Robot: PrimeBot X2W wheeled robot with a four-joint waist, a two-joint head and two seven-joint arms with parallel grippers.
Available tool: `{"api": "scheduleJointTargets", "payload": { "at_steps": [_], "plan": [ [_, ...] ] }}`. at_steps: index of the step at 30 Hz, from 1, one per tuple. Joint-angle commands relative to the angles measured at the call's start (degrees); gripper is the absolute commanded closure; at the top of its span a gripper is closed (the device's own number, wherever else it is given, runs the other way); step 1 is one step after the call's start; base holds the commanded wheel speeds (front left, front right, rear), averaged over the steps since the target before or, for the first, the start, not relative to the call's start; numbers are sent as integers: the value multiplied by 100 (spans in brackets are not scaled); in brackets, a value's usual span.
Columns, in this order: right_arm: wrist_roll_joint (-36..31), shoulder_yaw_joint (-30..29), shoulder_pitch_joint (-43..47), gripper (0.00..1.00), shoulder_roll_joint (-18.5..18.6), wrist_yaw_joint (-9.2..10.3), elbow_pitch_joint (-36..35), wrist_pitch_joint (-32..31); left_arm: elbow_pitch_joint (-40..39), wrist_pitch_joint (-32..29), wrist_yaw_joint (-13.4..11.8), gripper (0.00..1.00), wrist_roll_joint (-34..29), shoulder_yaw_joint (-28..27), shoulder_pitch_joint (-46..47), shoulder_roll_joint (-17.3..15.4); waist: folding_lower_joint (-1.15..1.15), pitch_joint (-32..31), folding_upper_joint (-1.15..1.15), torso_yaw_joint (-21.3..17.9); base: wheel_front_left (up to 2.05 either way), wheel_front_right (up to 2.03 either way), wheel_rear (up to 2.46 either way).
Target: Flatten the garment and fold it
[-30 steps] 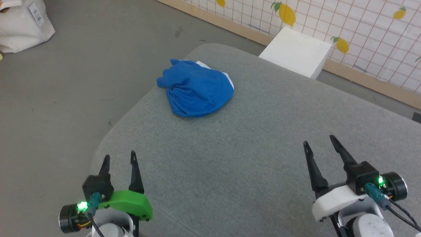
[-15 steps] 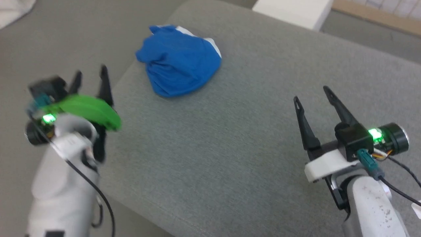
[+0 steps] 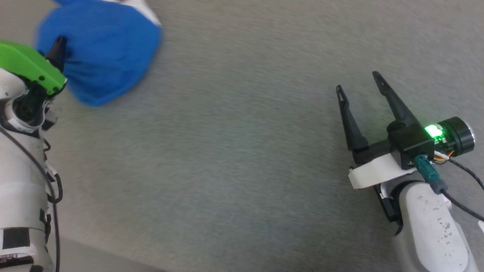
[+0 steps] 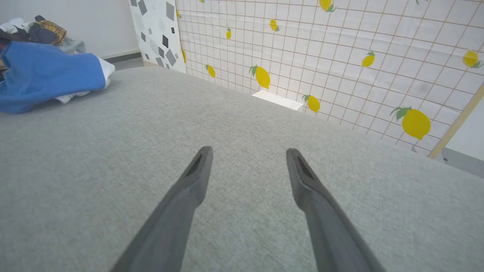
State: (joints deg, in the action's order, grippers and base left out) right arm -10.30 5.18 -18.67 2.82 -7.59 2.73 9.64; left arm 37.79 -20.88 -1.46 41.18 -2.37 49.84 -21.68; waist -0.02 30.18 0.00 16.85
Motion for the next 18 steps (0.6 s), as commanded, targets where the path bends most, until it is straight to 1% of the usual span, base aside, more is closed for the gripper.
{"api": "scheduleJointTargets", "payload": {
  "at_steps": [1, 4, 7, 8, 9, 10, 11, 14, 17, 18],
  "plan": [
    [50, -16, -95, 0, 6, 10, 15, 68, 73, -197, -89, 0, 65, -16, 14, -48, 2, 753, 0, -841, 0, 0, 0],
    [115, -46, -113, 0, 6, 10, 85, 143, 183, -774, -228, 0, 171, 34, -117, -48, 2, 707, 0, -920, 0, 0, 0],
    [185, -78, -108, 0, 6, 10, 209, 210, 281, -1594, -311, 0, 328, 176, -356, 43, 2, 547, 0, -953, 0, 0, 0],
    [204, -78, -101, 0, 6, 10, 249, 229, 287, -1809, -328, 10, 337, 236, -443, 38, 2, 470, 0, -961, 0, 0, 0],
    [239, -76, -97, 0, 6, 10, 299, 256, 266, -1975, -354, 55, 317, 289, -539, -10, 2, 367, 0, -969, 0, 0, 0],
    [267, -74, -93, 0, 6, 10, 338, 276, 221, -2016, -362, 79, 268, 329, -610, -71, 2, 279, 0, -977, 0, 0, 0],
    [300, -74, -82, 0, 6, 10, 382, 299, 130, -1966, -374, 100, 191, 359, -690, -149, 2, 160, 0, -983, 0, 0, 0],
    [391, -106, -11, 0, 6, 10, 504, 350, -191, -1292, -409, 100, -105, 335, -823, -371, 2, -208, 0, -987, 0, 0, 0],
    [466, -197, 137, 0, 6, 10, 648, 392, -426, -300, -424, 100, -578, 382, -799, -611, 2, -689, 0, -955, 0, 0, 0],
    [487, -239, 200, 0, 6, 10, 688, 401, -536, 134, -468, 100, -797, 409, -728, -700, 2, -844, 0, -946, 0, 0, 0]
  ]
}}
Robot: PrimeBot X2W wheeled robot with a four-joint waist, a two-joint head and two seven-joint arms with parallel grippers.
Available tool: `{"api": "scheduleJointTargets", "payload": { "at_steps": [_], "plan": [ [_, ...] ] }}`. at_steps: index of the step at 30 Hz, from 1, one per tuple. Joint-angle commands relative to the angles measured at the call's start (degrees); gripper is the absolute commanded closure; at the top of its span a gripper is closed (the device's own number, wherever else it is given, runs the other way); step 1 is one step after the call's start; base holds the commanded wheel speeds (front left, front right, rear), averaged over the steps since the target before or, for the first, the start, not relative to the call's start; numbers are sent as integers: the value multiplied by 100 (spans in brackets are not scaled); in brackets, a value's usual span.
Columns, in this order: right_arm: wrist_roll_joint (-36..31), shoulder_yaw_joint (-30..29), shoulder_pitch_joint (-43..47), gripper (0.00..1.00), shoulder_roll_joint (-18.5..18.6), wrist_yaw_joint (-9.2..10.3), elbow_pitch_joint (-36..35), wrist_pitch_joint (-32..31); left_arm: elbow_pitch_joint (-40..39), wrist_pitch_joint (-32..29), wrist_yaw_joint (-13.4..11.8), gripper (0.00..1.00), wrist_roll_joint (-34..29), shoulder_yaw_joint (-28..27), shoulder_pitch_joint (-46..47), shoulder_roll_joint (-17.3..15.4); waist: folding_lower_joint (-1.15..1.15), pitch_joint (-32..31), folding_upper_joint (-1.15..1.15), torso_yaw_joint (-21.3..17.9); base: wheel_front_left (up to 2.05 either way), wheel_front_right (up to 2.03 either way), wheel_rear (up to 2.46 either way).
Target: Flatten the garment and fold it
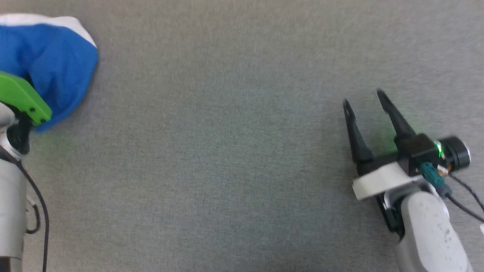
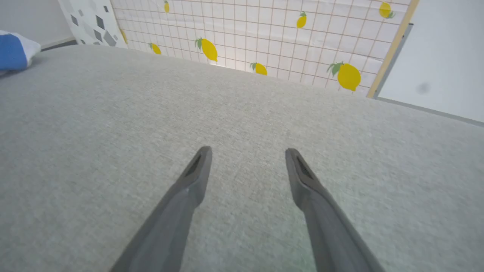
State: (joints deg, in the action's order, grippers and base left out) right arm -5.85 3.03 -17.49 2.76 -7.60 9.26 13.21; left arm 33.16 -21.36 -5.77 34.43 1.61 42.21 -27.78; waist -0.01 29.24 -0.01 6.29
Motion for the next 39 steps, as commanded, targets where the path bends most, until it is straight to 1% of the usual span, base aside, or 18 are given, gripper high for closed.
{"api": "scheduleJointTargets", "payload": {
  "at_steps": [1, 2, 4, 6, 8, 10, 12, 17, 21, 23, 28, 31, 34, 38, 39],
  "plan": [
    [55, -56, 130, 0, 11, 11, 64, 51, -147, 503, -67, 100, -276, 35, 95, -139, 1, -866, 1, 113, 0, 0, 0],
    [70, -98, 193, 0, 11, 11, 107, 61, -258, 942, -102, 100, -505, 98, 191, -194, 1, -1036, 1, 116, 0, 0, 0],
    [104, -159, 306, 0, 11, 11, 166, 72, -459, 1597, -129, 100, -848, 242, 370, -226, 1, -1296, 1, 104, 0, 0, 0],
    [140, -187, 421, 0, 11, 11, 220, 78, -665, 2140, -130, 100, -1147, 422, 541, -205, 1, -1545, 1, 62, 0, 0, 0],
    [184, -196, 533, 0, 11, 11, 263, 80, -840, 2542, -82, 100, -1323, 583, 689, -125, 1, -1769, 1, -2, 0, 0, 0],
    [215, -195, 618, 0, 11, 11, 283, 76, -947, 2753, 24, 100, -1397, 735, 797, -26, 1, -1931, 1, -84, 0, 0, 0],
    [261, -189, 707, 0, 11, 11, 295, 67, -1062, 2914, 172, 100, -1432, 935, 894, 142, 1, -2119, 1, -212, 0, 0, 0],
    [309, -182, 842, 0, 11, 11, 258, 8, -1308, 2913, 458, 100, -1372, 1378, 1000, 612, 1, -2374, 1, -540, 0, 0, 0],
    [316, -166, 916, 0, 11, 11, 200, -55, -1405, 2730, 737, 100, -1190, 1763, 918, 1055, 1, -2478, 1, -844, 0, 0, 0],
    [317, -143, 935, 0, 11, 11, 164, -89, -1394, 2525, 840, 100, -1027, 1914, 801, 1264, 1, -2493, 1, -1019, 0, 0, 0],
    [306, -116, 950, 0, 11, 11, 65, -150, -1087, 1673, 1019, 100, -618, 2336, 326, 1616, 1, -2460, 1, -1408, 0, 0, 0],
    [310, -116, 964, 0, 11, 11, 29, -174, -757, 1061, 1054, 100, -354, 2544, -37, 1783, 1, -2415, 1, -1578, 0, 0, 0],
    [334, -104, 969, 0, 11, 11, 3, -184, -307, 295, 1036, 100, -137, 2791, -438, 1931, 1, -2351, 1, -1718, 0, 0, 0],
    [368, -62, 950, 0, 11, 11, 3, -180, 258, -541, 1004, 100, 38, 3061, -833, 2032, 1, -2290, 1, -1858, 0, 0, 0],
    [374, -56, 945, 0, 11, 11, 7, -176, 386, -732, 993, 89, 81, 3113, -912, 2054, 1, -2281, 1, -1879, 0, 0, 0]
  ]
}}
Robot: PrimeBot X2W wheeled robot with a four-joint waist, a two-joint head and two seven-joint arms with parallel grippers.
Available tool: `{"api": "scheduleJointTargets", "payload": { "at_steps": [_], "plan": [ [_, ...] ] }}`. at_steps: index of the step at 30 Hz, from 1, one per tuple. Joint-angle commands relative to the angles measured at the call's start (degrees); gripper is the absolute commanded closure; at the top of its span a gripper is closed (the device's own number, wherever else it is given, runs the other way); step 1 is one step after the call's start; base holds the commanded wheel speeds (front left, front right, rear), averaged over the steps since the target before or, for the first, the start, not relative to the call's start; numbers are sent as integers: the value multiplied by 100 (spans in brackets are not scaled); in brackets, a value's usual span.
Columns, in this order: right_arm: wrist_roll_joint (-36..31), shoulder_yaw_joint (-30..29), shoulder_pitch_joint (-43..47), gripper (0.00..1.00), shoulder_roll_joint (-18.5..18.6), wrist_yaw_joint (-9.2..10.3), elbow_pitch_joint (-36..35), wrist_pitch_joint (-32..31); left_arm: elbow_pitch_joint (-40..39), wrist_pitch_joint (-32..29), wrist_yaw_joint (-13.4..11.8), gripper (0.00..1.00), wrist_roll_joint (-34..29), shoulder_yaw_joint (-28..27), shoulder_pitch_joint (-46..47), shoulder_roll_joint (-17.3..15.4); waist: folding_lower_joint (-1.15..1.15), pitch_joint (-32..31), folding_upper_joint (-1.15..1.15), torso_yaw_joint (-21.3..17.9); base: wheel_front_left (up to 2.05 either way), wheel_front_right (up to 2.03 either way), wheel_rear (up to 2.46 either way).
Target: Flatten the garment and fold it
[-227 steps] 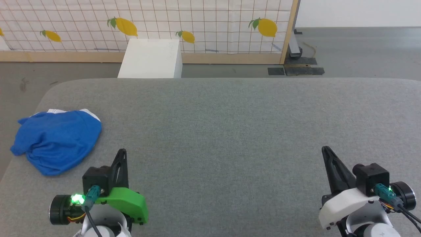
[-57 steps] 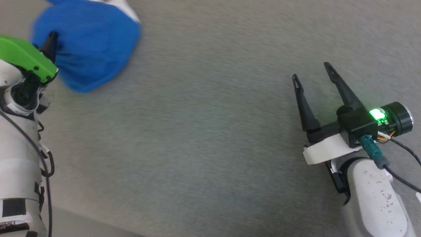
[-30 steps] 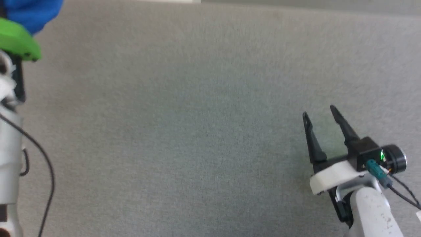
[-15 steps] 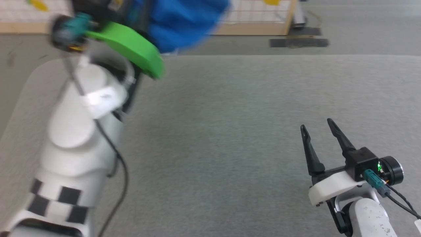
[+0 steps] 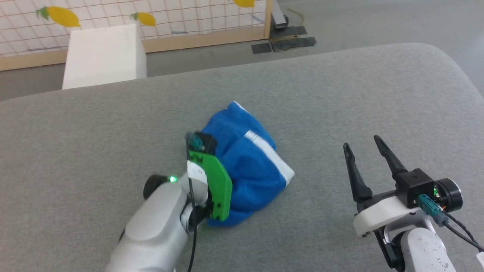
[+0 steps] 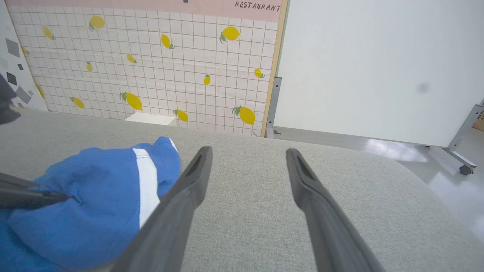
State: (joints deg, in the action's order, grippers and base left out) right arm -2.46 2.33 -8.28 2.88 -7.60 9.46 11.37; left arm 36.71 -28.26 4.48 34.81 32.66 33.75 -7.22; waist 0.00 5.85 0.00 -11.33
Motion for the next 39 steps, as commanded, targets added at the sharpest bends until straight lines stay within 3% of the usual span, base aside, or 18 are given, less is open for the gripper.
{"api": "scheduleJointTargets", "payload": {
  "at_steps": [1, 2, 5, 9, 16, 20, 28, 34, 39],
  "plan": [
    [37, 13, 22, 0, -1, 11, -11, 12, 121, -182, -56, 48, 62, 47, -116, 11, 0, 64, 0, -128, 0, 0, 0],
    [40, 11, 22, 0, -1, 11, -8, 16, 209, -340, -104, 0, 69, 93, -166, 19, 0, 69, 0, -138, 0, 0, 0],
    [36, -12, 33, 0, -1, 11, -2, 24, 211, -445, -168, 0, 104, 107, -235, 24, 0, 72, 0, -124, 0, 0, 0],
    [2, -41, 81, 0, -1, 11, 10, 11, -201, 327, -231, 0, 120, -131, -283, -3, 0, 16, 0, -7, 0, 0, 0],
    [-13, -52, 167, 0, -1, 11, -14, -14, -1229, 2986, -553, 0, -206, -842, -591, -219, 0, -155, 0, 281, 0, 0, 0],
    [-33, -43, 229, 0, -1, 11, -38, -40, -1601, 4035, -707, 0, -320, -1192, -979, -377, 0, -253, 0, 435, 0, 0, 0],
    [-84, 6, 297, 0, -1, 11, -124, -110, -2383, 4322, -900, 0, -775, -1947, -2024, -641, 0, -327, 0, 632, 0, 0, 0],
    [-201, 182, 228, 0, -1, 11, -206, -208, -2897, 4324, -707, 0, -1175, -2355, -2682, -483, 0, -237, 0, 820, 0, 0, 0],
    [-251, 905, -224, 0, -1, 11, -132, -570, -3027, 4325, -577, 0, -1409, -2535, -2760, -234, 0, -52, 0, 1030, 0, 0, 0]
  ]
}}
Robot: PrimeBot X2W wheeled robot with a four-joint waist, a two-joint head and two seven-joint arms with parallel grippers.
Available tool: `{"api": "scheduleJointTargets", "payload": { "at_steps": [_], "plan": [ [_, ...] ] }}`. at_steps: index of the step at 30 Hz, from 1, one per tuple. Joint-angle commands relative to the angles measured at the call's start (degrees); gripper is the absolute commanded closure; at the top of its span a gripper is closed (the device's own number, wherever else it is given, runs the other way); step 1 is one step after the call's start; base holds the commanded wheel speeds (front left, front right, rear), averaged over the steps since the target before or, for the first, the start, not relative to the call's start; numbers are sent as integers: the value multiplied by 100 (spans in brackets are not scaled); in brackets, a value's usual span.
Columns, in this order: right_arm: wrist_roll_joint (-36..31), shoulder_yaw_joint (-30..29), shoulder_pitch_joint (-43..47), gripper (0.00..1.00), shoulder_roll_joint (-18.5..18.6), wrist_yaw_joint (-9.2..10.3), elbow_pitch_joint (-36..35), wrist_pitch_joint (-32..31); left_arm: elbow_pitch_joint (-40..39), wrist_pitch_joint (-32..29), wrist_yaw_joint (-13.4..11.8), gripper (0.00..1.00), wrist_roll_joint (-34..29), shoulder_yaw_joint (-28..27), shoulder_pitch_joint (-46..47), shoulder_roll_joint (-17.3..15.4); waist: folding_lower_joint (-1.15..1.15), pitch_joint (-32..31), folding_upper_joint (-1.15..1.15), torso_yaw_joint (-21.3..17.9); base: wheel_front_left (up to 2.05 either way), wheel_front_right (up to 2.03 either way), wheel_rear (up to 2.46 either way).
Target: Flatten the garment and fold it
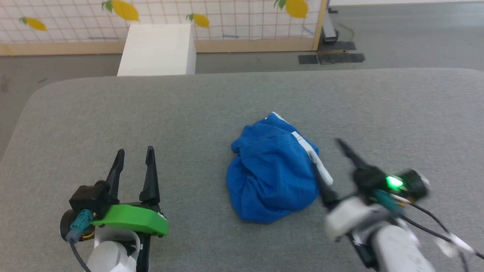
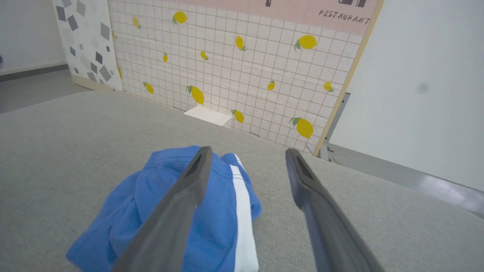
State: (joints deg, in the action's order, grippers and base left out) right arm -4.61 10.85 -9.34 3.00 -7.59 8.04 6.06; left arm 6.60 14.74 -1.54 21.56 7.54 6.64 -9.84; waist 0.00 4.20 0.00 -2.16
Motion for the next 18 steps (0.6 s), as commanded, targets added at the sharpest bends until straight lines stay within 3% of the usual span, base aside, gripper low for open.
{"api": "scheduleJointTargets", "payload": {
  "at_steps": [1, 8, 14, 15, 17, 18],
  "plan": [
    [-33, 230, -235, 0, -13, 10, 88, -194, -26, 25, 53, 0, -121, -48, -43, 71, 0, 140, 0, 142, 0, 0, 0],
    [253, 1413, -1247, 0, -13, 10, 1087, -2035, -4, 25, 297, 0, -355, -234, 94, 381, 0, 337, 0, 412, 0, 0, 0],
    [141, 1567, -1783, 0, -10, 10, 1817, -3454, 70, 26, 466, 0, -463, -314, 174, 559, 0, 431, 0, 651, 0, 0, 0],
    [110, 1543, -1816, 19, -11, 10, 1871, -3571, 77, 26, 481, 0, -476, -324, 175, 578, 0, 437, 0, 680, 0, 0, 0],
    [36, 1460, -1874, 100, -11, 10, 1916, -3694, 95, 26, 515, 0, -504, -336, 176, 610, 0, 454, 0, 733, 0, 0, 0],
    [16, 1412, -1891, 100, -11, 10, 1907, -3693, 108, 26, 534, 0, -511, -348, 178, 624, 0, 459, 0, 755, 0, 0, 0]
  ]
}}
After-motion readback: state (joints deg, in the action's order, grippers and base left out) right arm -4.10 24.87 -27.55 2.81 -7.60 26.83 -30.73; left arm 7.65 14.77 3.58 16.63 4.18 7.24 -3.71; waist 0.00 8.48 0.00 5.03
